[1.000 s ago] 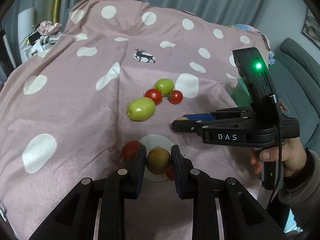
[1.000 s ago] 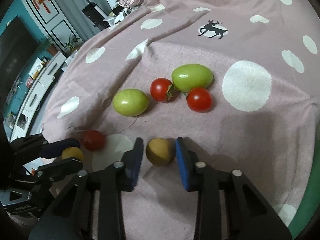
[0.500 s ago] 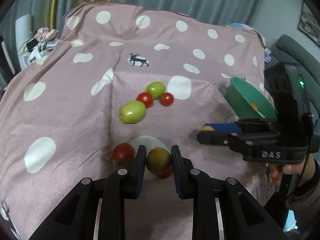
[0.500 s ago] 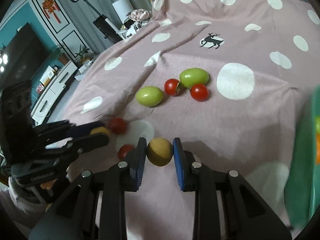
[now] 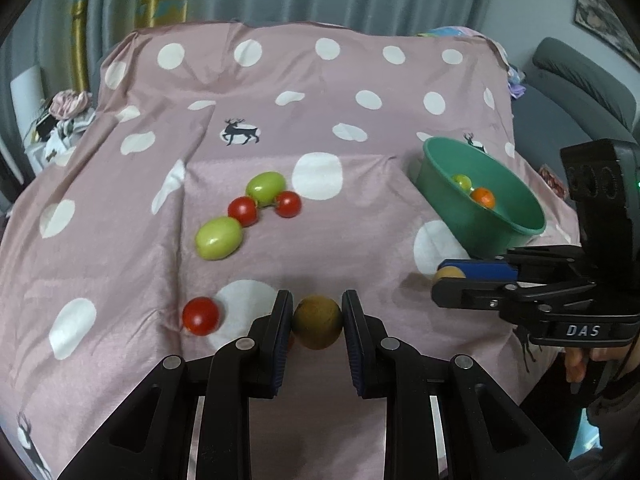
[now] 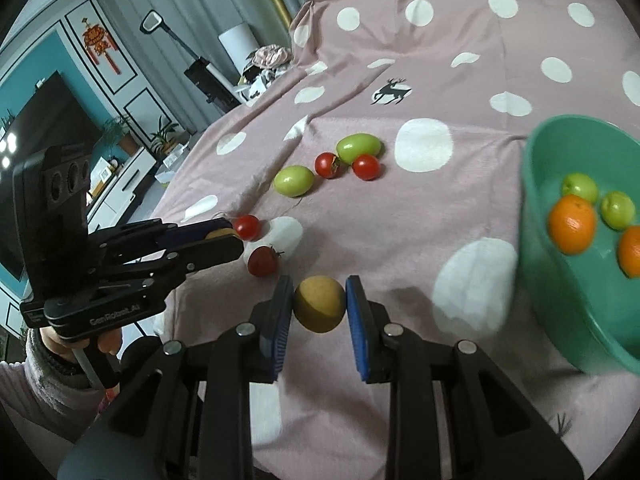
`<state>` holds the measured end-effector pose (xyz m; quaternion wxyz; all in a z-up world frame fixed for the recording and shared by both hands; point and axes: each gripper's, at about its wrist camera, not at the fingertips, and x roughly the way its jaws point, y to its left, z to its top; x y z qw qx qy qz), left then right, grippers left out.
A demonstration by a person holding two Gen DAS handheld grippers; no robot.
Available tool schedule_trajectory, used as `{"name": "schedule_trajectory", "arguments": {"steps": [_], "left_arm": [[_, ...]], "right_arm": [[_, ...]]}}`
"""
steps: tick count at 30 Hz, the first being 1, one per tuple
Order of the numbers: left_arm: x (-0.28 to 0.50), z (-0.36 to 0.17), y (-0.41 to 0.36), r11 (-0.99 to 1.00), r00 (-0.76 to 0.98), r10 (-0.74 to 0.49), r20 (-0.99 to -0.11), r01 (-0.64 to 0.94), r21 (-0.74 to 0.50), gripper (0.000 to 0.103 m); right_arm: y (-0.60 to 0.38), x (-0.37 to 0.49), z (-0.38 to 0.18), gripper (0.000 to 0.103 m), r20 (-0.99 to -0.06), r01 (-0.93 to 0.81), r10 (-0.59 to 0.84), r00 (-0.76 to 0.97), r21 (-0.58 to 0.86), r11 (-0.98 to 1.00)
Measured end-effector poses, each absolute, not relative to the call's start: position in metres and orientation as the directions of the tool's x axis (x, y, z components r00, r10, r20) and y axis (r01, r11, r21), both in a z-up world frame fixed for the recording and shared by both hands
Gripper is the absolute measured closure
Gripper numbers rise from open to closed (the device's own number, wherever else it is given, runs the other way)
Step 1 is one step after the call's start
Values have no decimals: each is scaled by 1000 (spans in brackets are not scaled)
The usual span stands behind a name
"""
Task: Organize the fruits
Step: 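Carry both small yellow fruits toward the green bowl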
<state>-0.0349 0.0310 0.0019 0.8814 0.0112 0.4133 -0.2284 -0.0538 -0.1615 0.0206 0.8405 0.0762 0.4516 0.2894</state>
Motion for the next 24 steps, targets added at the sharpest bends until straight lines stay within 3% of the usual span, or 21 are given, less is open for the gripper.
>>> {"name": "schedule_trajectory", "arguments": {"steps": [24], "left_arm": [[-28,30,-49,846,579,-420,-699,528,-71,77]], "right_arm": [[-257,-74,46,75,-621,-254,469,628,406,878]]}}
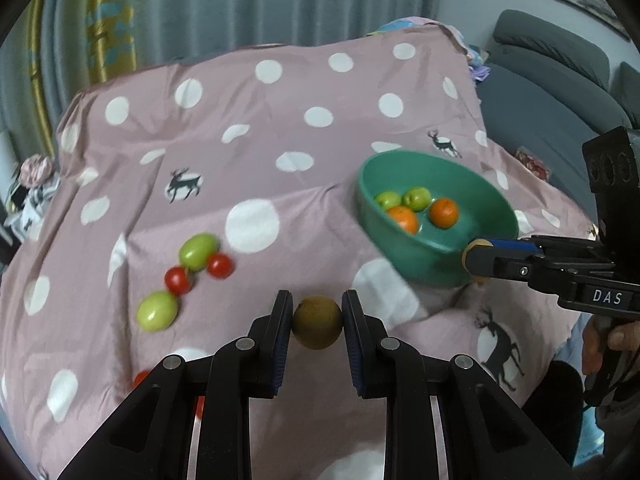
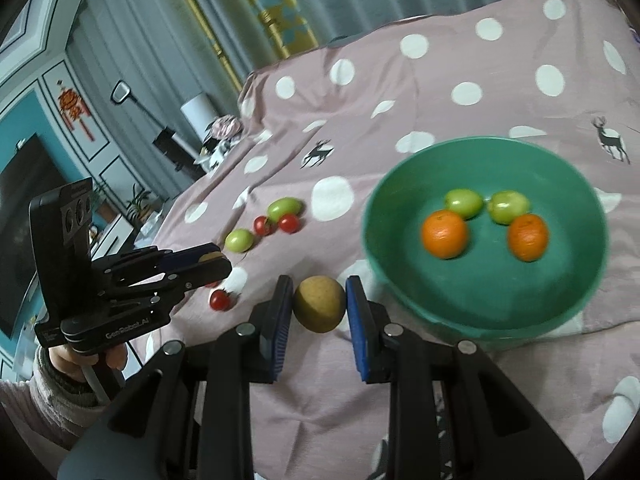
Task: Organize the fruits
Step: 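Carry both small yellow fruits toward the green bowl, then lower both yellow fruits into the green bowl and open both tools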
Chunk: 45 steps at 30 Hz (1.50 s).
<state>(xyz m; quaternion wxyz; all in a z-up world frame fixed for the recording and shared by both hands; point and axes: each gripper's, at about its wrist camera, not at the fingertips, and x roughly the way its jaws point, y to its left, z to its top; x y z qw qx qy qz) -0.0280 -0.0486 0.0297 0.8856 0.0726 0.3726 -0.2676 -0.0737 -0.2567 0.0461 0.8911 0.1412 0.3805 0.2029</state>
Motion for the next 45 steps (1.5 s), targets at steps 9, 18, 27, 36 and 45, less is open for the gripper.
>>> {"name": "schedule_trajectory", "arguments": {"steps": [9,18,27,36,45], "left_arm": [[-16,41,-98,770,537,-515,-668,632,-86,77],[-2,38,-142,712,478,-565,-672,694,-105,77],[11,26,-169,705,448,-555,-701,701,-111,77],[15,16,-181,713,456,-526,-717,697,-80,77],[13,20,-173,740,488,-517,-703,668,-80,37]], "right_arm": [[-290,-77,47,75,-609,-184,410,679,401,898],[-319,-80,39,75,-615,-111,351,706,394,912],[-330,-76,27,75,-623,-78,331,709,397,915],[-331,-71,24,75,-632,-66,313,709,383,922],[-332,-72,27,65,-624,-51,304,720,389,920]]}}
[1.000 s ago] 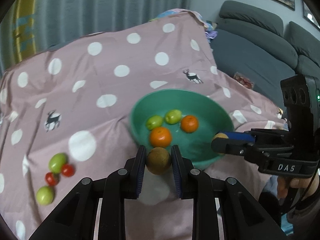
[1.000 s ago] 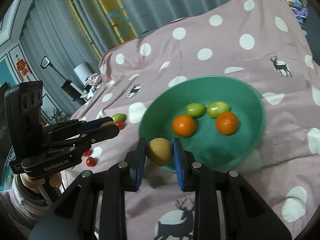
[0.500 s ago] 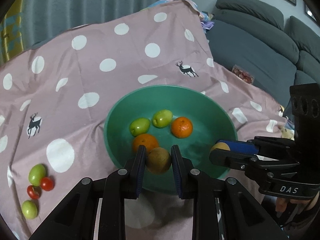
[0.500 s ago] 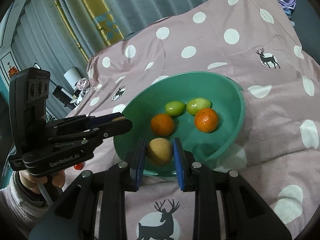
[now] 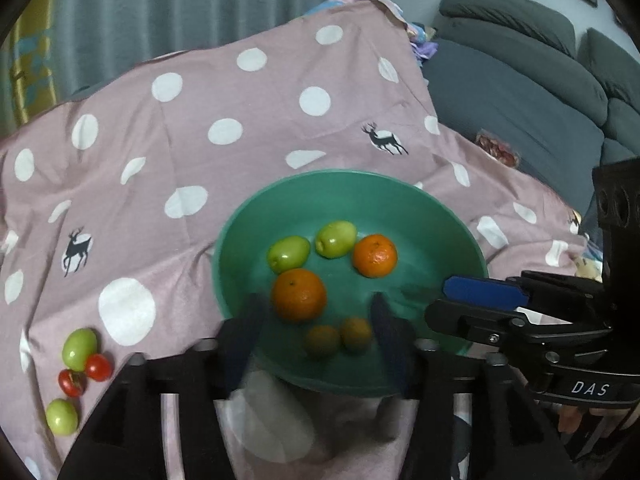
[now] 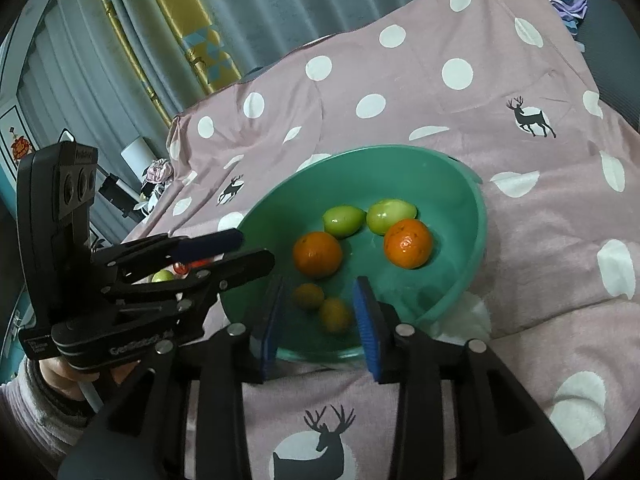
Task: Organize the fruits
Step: 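Lower both yellow fruits into the green bowl and open both tools, then lift both open tools out of the bowl back over the red tomatoes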
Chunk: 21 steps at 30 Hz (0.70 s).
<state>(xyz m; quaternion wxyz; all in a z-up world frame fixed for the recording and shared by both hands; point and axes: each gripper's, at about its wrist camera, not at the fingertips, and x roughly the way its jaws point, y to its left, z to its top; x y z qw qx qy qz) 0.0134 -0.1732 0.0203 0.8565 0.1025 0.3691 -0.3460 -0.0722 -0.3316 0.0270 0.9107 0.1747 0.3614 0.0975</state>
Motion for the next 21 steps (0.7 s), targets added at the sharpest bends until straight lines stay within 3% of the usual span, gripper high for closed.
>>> {"name": "schedule_trajectory", "arguments": {"steps": [1,12,21], "left_arm": [[13,21,-170,746,491,-514,-703,660,-84,33],[3,23,-113,824,534,-466,-705,551,-128,33],[-5,23,-26,913,620,-335,-710,398,-83,33]], "right_arm": [[-332,-73,28,64,-622,-51,305,721,392,919],[-324,-80,39,59,-606,-76,324,727,398,914],[-298,-83,49,57,-603,-151,368,708,380,913]]}}
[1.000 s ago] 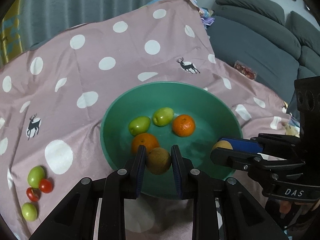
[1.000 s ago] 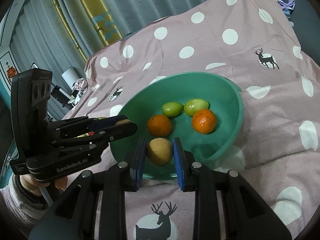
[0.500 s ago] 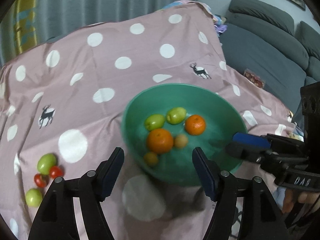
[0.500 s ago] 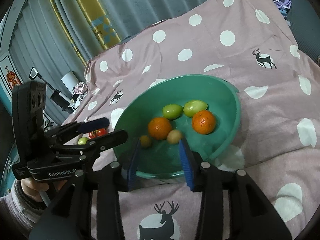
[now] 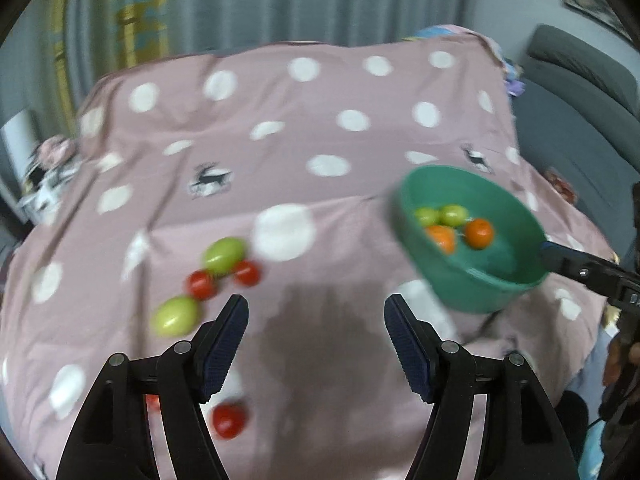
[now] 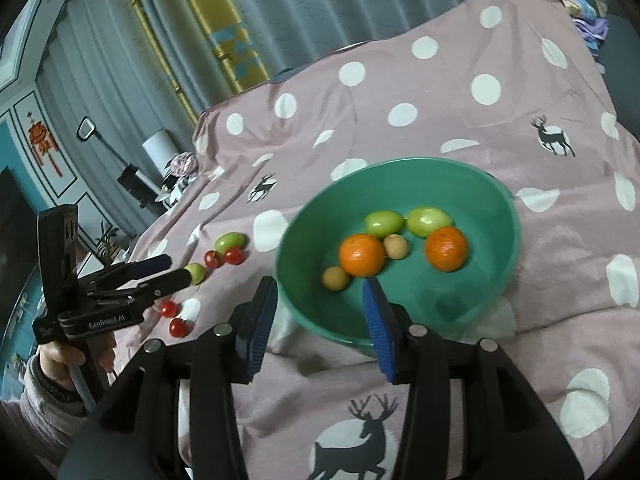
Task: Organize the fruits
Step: 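Lift both open tools out of the bowl back over the red tomatoes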
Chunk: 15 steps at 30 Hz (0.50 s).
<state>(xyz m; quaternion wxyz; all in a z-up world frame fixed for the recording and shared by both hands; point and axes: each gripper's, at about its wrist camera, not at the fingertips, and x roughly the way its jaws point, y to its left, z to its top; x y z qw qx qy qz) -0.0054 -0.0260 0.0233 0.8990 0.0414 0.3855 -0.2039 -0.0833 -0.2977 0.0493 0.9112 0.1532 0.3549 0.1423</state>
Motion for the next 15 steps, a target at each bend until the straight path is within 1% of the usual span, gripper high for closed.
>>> {"name": "schedule_trajectory", "arguments": {"steps": [6,11,15], "left_arm": [[-15,12,19,937,627,-298,-720,337,-95,33],[-27,2,55,928,612,-341,-714,338,-154,33],[-34,-7,74,929,606,-340,-719,336,-157,33]], "right_arm": [[-271,-83,52,57,-617,-213,406,674,364,907],[-240,-84,48,55,-644,-288,452,617,349,892],[-210,-83,37,55,-674,-358,492,551,341,869]]}}
